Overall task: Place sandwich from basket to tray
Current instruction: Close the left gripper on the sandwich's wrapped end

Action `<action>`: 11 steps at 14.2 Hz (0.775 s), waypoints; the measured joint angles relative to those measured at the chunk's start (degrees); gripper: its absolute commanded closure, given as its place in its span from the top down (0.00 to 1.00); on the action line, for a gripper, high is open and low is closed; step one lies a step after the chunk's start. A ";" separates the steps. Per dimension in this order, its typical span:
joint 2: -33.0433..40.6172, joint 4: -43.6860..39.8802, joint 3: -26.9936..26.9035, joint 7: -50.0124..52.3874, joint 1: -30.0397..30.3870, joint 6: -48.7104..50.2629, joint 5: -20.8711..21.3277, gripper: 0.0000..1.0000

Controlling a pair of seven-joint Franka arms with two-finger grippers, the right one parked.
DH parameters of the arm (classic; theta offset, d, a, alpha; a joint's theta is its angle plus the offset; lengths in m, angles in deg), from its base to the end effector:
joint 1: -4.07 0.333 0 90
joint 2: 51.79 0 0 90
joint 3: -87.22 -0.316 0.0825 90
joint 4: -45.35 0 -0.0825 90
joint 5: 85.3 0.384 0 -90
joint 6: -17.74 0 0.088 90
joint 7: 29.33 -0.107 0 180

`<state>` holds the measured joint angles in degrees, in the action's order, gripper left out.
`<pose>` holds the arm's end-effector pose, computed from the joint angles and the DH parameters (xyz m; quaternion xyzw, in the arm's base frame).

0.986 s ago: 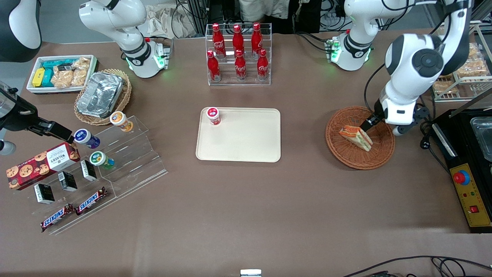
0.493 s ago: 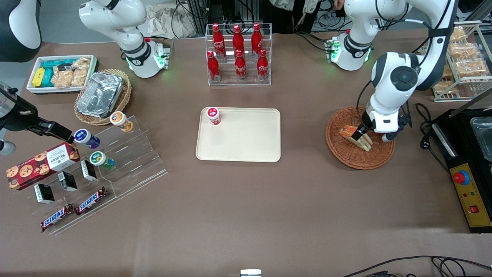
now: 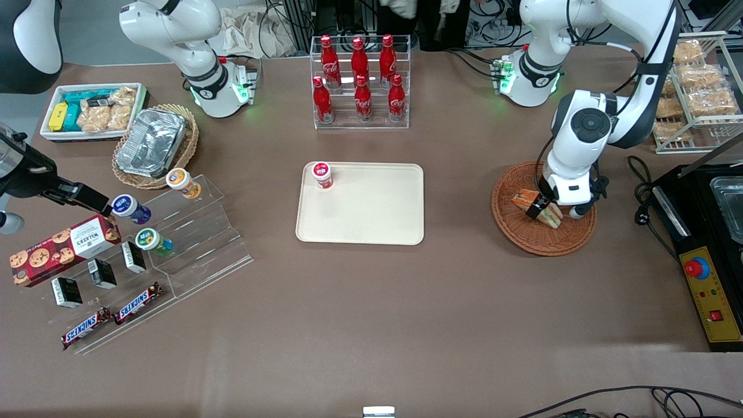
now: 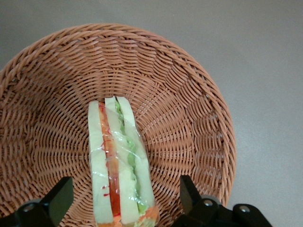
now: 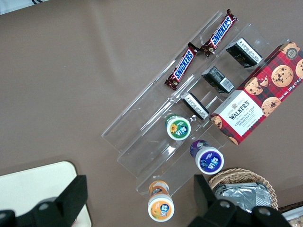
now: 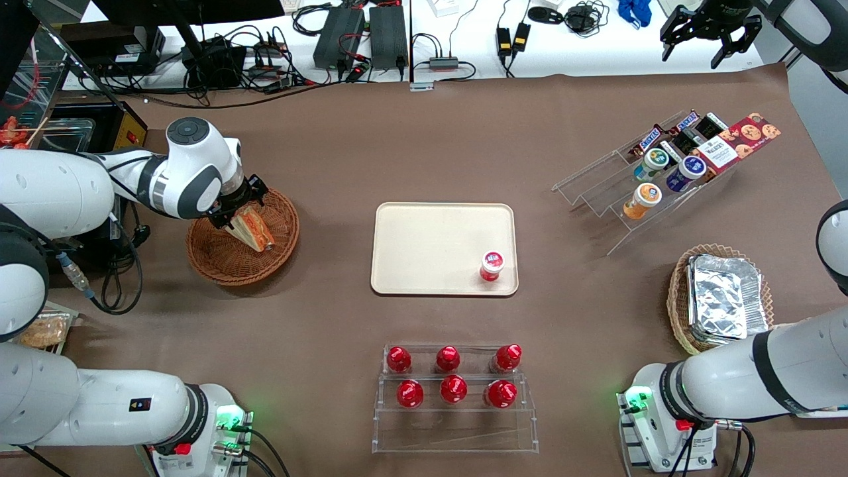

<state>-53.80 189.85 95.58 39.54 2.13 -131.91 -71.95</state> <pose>0.4590 -0.0888 0.2690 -0.9143 -0.3998 -0.0589 0.0278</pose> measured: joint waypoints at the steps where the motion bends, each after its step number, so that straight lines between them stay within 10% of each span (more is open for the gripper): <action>1: -0.06 0.00 0.00 0.08 0.00 -0.04 0.01 0.85; 7: -0.08 -0.01 0.00 1.10 0.00 -0.23 0.05 0.06; 11: 1.24 -0.74 -0.20 1.15 0.09 2.57 0.21 0.00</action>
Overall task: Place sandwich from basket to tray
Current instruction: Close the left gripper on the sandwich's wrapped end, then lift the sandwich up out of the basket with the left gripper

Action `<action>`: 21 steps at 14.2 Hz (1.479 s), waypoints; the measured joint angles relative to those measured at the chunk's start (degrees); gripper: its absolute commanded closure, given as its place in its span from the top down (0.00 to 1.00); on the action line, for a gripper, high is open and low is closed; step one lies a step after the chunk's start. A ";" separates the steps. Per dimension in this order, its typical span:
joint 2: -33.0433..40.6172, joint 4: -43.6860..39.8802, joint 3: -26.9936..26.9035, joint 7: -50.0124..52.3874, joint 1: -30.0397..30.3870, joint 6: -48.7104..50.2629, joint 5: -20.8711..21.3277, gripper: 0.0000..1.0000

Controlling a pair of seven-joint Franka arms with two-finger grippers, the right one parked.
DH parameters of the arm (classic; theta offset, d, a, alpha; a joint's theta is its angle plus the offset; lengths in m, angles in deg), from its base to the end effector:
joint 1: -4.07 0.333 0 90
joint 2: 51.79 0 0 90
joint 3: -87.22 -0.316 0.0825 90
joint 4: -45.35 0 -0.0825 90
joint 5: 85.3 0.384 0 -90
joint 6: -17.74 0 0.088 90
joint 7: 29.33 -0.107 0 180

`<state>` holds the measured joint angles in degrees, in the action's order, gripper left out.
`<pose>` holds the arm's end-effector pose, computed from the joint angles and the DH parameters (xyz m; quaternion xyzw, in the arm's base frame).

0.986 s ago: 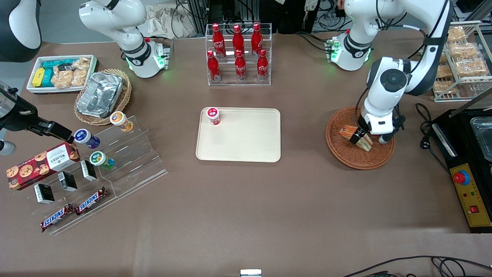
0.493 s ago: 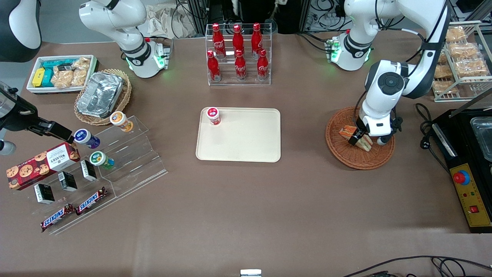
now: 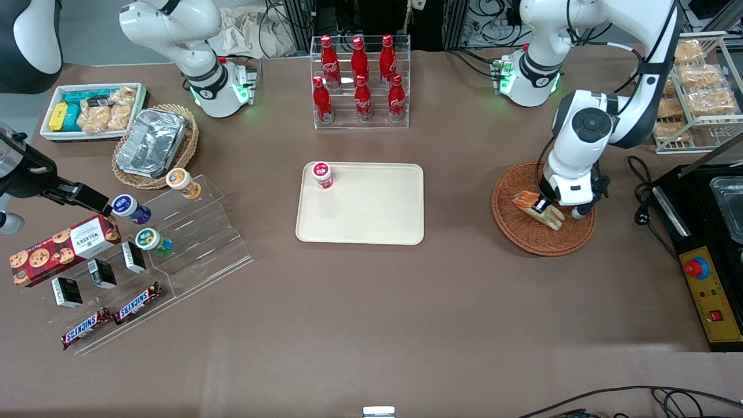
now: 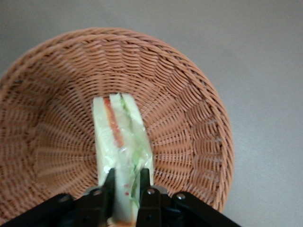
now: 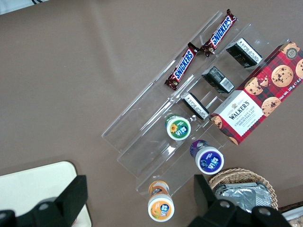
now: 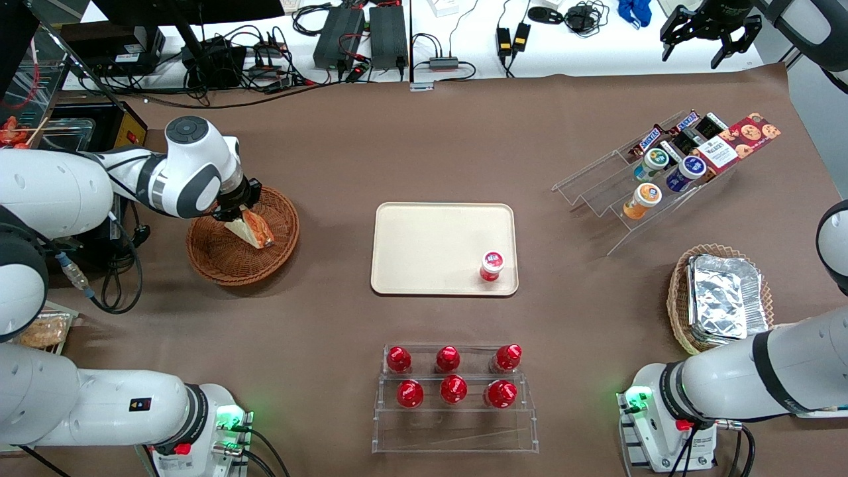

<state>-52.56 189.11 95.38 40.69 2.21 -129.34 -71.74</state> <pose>0.4613 -0.0853 0.2798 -0.9086 -0.4119 -0.0591 0.0358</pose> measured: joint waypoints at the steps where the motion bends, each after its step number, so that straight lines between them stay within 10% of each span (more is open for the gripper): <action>1: 1.07 -0.77 -0.02 -0.01 0.01 2.68 0.03 0.00; 12: 6.78 -38.01 -0.18 -32.22 0.47 58.71 -9.11 0.00; 21: 5.22 -46.11 0.27 -48.08 0.69 65.76 -10.43 0.00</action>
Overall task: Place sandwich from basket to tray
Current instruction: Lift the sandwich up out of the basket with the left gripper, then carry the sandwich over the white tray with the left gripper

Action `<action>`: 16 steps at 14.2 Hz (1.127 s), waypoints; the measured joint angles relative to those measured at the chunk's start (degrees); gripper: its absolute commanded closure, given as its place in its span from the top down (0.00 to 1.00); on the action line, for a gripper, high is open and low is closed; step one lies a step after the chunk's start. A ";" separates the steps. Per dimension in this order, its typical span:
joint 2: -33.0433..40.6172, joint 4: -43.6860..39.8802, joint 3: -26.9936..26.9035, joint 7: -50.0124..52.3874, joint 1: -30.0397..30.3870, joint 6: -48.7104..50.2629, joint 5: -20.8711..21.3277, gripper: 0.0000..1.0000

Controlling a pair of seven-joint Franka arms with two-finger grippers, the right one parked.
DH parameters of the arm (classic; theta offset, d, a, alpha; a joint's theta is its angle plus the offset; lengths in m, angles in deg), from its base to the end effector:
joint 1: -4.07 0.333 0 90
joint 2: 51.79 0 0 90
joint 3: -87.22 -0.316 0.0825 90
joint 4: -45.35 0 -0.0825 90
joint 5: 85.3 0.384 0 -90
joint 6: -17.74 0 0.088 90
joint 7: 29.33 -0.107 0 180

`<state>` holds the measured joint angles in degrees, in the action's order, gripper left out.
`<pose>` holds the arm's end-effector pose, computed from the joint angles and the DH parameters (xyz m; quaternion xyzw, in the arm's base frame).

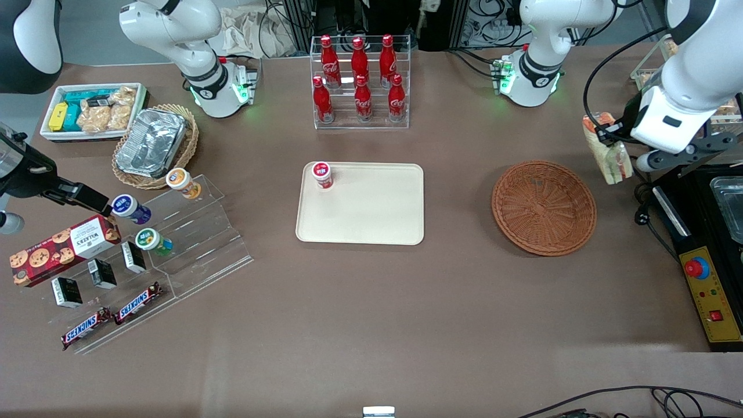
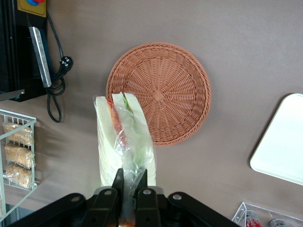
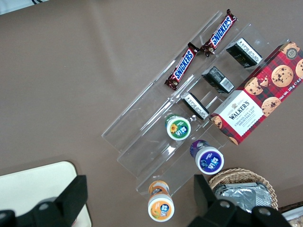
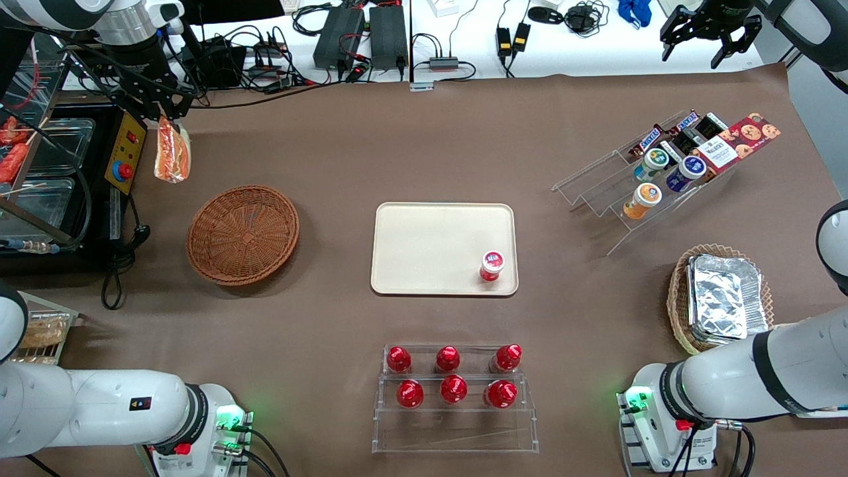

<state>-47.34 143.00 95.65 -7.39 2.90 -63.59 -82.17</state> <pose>0.5036 -0.0813 0.5924 -0.9881 -0.1089 0.0909 0.0599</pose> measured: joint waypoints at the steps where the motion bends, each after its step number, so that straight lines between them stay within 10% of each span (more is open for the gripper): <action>1: -0.22 0.00 0.34 -0.10 -0.01 0.00 -0.26 0.00; 9: -3.67 0.32 7.18 5.82 -2.43 -0.30 -5.97 0.00; 16: -9.69 2.32 8.20 18.81 -17.80 -14.86 -4.98 0.00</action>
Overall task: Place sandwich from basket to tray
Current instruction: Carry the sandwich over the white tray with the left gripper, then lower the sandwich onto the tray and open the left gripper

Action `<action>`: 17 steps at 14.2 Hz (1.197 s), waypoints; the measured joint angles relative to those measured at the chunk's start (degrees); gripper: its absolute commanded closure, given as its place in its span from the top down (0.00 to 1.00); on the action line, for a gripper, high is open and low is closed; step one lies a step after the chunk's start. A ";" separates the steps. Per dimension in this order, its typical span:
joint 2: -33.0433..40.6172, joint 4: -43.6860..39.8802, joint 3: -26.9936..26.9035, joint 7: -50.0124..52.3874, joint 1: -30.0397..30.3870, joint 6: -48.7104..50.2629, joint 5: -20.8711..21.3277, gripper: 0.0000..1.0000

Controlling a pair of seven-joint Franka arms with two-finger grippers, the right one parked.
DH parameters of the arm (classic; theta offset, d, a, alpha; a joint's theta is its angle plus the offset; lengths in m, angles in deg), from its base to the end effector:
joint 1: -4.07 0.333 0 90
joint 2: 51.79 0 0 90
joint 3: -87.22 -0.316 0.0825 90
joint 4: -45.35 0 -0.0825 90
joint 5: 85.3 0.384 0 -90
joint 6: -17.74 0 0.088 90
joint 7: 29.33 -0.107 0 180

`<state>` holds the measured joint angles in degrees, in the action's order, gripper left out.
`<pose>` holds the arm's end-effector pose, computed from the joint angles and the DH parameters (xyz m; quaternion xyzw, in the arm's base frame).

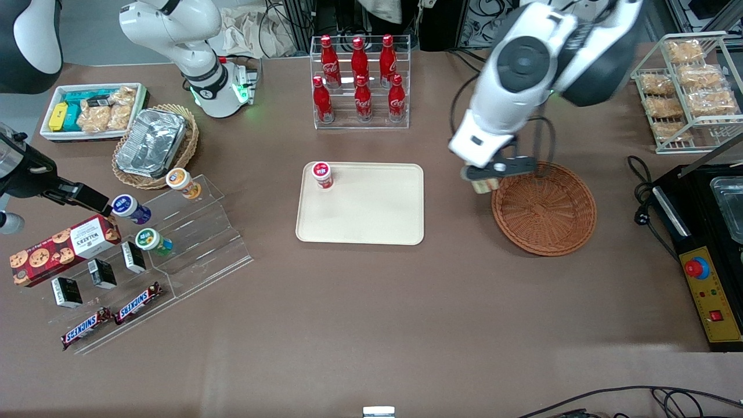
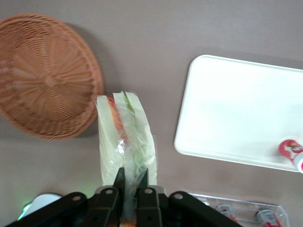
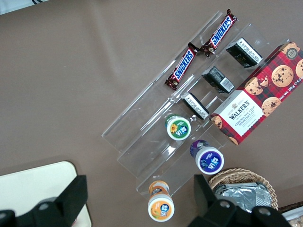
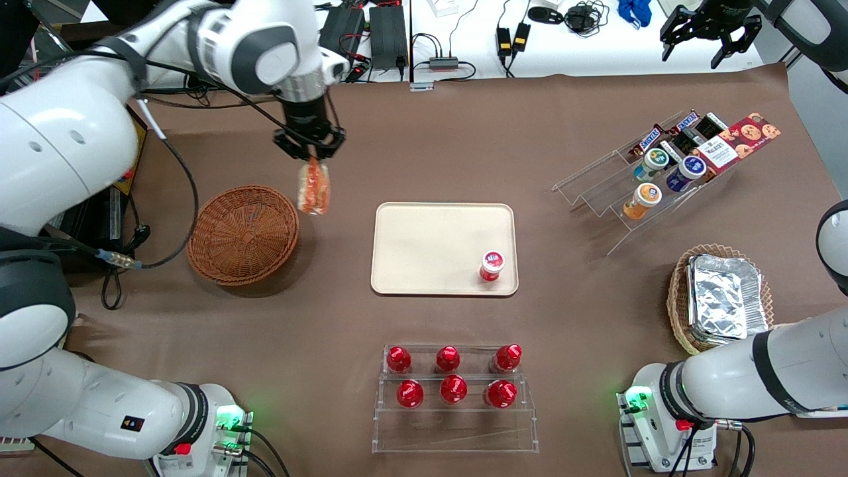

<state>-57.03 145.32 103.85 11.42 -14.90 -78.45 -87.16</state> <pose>0.4668 -0.3318 0.5018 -0.9955 -0.0473 0.0783 0.0246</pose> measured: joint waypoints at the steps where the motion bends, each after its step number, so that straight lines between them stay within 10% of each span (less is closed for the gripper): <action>1: -0.08 0.63 0.14 0.02 -0.78 -2.29 -0.22 0.00; 17: -14.48 13.57 0.95 -15.78 -7.63 -41.69 -0.22 0.00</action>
<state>-71.50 158.89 104.80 -4.36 -22.53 -120.13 -87.38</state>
